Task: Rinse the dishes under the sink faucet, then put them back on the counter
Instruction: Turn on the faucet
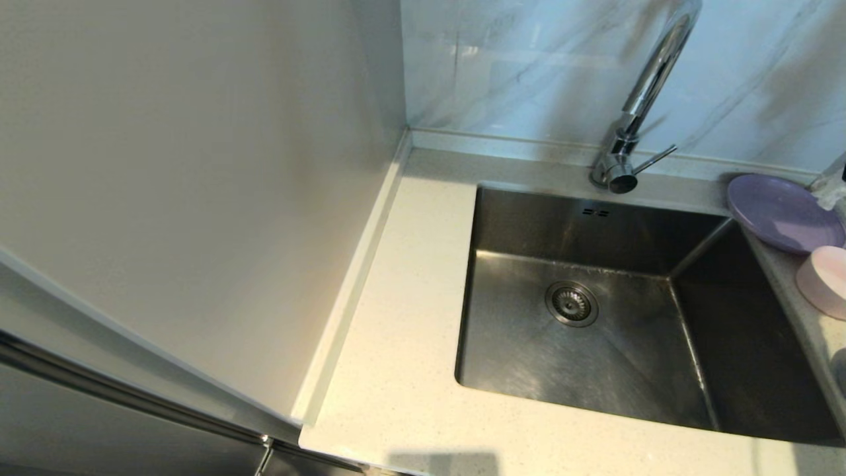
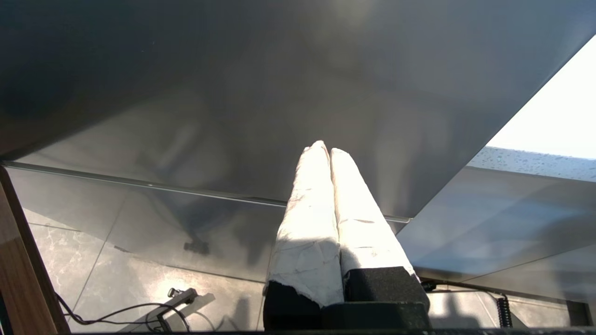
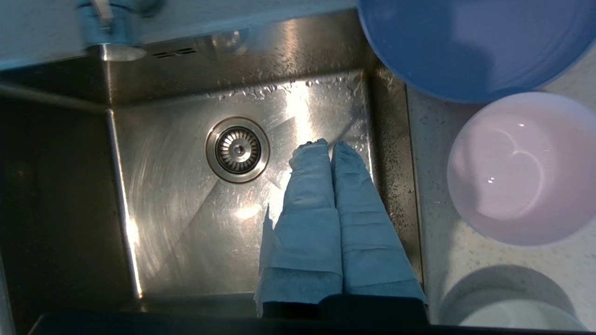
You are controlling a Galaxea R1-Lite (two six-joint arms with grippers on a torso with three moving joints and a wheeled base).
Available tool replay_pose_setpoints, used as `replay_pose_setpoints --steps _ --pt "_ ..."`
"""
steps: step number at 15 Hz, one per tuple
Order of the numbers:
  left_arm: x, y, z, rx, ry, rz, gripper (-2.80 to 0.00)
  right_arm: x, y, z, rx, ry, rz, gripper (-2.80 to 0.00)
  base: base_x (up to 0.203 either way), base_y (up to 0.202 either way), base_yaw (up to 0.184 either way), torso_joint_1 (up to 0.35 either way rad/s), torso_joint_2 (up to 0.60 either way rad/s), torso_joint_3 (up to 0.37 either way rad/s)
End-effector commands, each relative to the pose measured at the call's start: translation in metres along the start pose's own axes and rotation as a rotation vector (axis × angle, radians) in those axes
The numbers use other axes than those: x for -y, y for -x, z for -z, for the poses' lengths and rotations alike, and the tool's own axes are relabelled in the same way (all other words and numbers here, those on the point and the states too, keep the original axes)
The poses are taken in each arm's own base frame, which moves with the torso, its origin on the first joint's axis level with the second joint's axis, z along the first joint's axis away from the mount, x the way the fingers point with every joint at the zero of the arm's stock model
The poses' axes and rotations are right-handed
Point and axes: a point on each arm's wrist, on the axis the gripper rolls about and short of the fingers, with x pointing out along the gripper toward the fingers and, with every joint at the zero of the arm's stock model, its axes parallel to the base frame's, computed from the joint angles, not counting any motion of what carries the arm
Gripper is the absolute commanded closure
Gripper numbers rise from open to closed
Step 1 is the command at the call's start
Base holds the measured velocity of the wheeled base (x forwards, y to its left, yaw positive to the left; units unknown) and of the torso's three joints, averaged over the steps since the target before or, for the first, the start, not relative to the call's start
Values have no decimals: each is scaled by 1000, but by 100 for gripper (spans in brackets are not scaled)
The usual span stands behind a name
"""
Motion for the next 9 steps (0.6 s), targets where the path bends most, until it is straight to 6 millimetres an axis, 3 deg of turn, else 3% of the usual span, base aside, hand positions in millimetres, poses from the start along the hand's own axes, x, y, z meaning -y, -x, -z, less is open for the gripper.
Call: replay_pose_setpoints --steps 1,5,9 --pt "0 0 0 0 0 1 0 45 -44 5 -90 -91 -97 0 0 0 0 0 0 0" --pt "0 0 0 0 0 0 0 104 -92 11 -123 -179 -326 0 0 0 0 0 0 0" --pt "0 0 0 0 0 0 0 126 -118 15 -154 -285 -594 0 0 0 0 0 0 0"
